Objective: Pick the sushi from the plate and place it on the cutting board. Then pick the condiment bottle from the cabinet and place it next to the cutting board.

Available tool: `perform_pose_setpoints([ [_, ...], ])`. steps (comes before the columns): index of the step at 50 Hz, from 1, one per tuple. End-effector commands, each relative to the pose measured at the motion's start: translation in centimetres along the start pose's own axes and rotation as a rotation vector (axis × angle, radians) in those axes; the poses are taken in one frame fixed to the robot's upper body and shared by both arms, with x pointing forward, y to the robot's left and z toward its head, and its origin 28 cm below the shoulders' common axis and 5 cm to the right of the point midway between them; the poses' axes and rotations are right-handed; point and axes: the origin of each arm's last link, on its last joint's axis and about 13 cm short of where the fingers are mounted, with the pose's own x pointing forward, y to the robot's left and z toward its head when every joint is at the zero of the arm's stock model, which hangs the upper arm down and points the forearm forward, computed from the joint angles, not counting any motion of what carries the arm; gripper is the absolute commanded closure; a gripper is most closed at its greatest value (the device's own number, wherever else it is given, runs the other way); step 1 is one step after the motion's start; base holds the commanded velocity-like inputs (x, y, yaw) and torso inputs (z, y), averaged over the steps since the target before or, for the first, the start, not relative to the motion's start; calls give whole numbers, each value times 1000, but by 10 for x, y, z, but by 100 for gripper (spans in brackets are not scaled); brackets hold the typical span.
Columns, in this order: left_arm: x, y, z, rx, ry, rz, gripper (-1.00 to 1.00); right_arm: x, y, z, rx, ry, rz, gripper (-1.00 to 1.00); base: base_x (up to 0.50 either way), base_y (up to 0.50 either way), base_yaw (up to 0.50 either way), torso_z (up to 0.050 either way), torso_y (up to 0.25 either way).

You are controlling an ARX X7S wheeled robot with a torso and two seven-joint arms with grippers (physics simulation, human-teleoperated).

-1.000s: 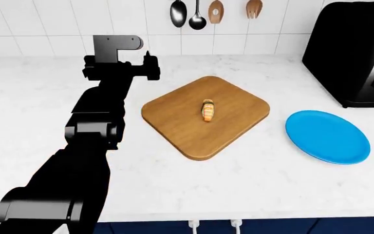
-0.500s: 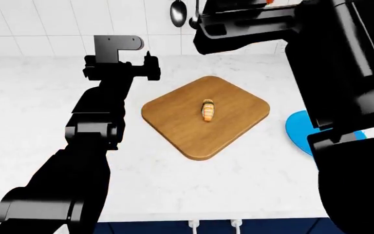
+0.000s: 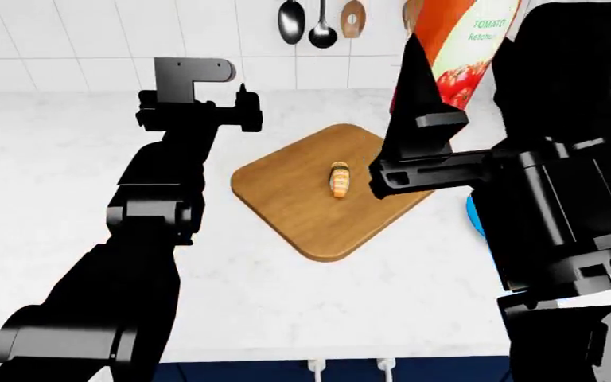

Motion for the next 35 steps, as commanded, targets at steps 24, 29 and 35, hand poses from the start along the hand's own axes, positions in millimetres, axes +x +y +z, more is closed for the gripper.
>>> perform_pose_setpoints([
  [24, 0, 0, 0, -6, -2, -1, -100, -54, -39, -82, -205, 90, -129, 100, 0, 0, 0, 0, 0],
  [29, 0, 0, 0, -2, -1, -1, -100, -58, -42, -95, -220, 120, -133, 100, 0, 0, 0, 0, 0],
  [35, 0, 0, 0, -1, -1, -2, -100, -60, -46, -112, -221, 149, -145, 100, 0, 0, 0, 0, 2],
])
